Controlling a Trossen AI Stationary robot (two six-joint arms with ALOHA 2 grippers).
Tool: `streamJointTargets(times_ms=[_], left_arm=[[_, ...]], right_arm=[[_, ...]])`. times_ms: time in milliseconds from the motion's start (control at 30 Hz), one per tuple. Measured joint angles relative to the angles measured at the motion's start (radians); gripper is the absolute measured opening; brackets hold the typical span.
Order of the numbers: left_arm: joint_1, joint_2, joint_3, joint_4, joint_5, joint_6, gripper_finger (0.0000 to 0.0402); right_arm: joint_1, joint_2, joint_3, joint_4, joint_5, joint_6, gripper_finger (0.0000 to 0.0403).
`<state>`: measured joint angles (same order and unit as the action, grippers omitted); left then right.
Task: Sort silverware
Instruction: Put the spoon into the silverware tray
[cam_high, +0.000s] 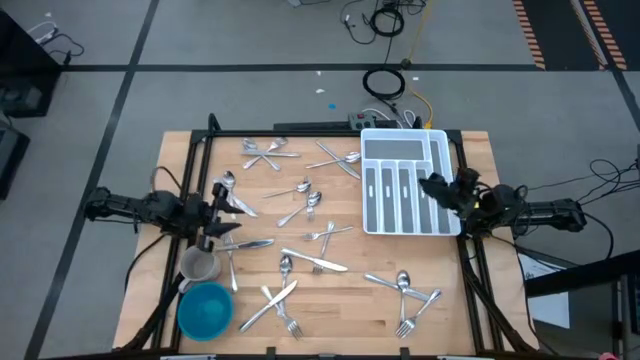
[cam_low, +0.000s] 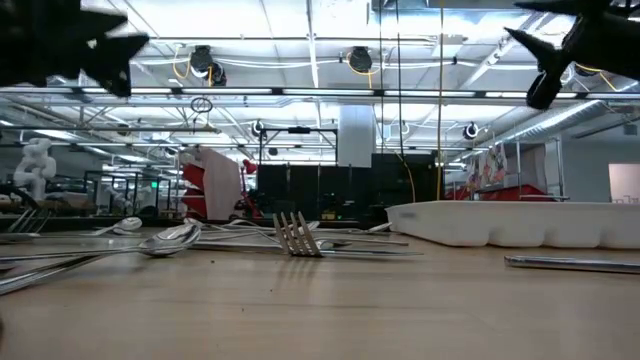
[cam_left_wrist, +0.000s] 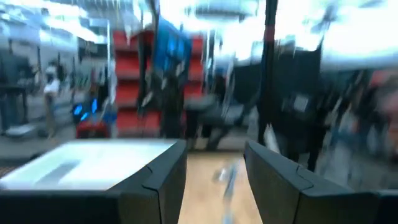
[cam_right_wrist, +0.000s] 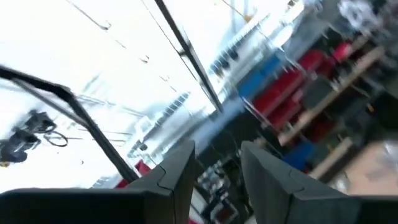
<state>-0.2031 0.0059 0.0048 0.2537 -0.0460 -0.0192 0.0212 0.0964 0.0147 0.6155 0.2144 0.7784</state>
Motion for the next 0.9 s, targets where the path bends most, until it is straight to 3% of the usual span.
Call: streamJointTargets(times_ms=[100,300,433,667,900], left_arm=[[0.000,0.000,0.000,0.160,-0.003,-0.084,0.0169],[0.000,0.000,0.000,0.510,-0.012,-0.174,0.0169],[0.000,0.000,0.000,0.689,-0.016,-0.183,0.0169],[0.000,0.000,0.041,0.862,-0.139,-0.124,0.0169],[0.000,0.000,0.067,0.879,-0.413,-0.131,0.0169]], right_arm=[[0.000,0.002,0.000,0.053,0.005,-0.064,0.0123],[0.000,0.004,0.000,0.180,0.115,-0.153,0.0123],[0.000,0.004,0.000,0.211,0.125,-0.201,0.0123],[0.000,0.004,0.000,0.287,0.125,-0.207,0.0123],[0.000,0.004,0.000,0.343,0.206,-0.233,0.0123]])
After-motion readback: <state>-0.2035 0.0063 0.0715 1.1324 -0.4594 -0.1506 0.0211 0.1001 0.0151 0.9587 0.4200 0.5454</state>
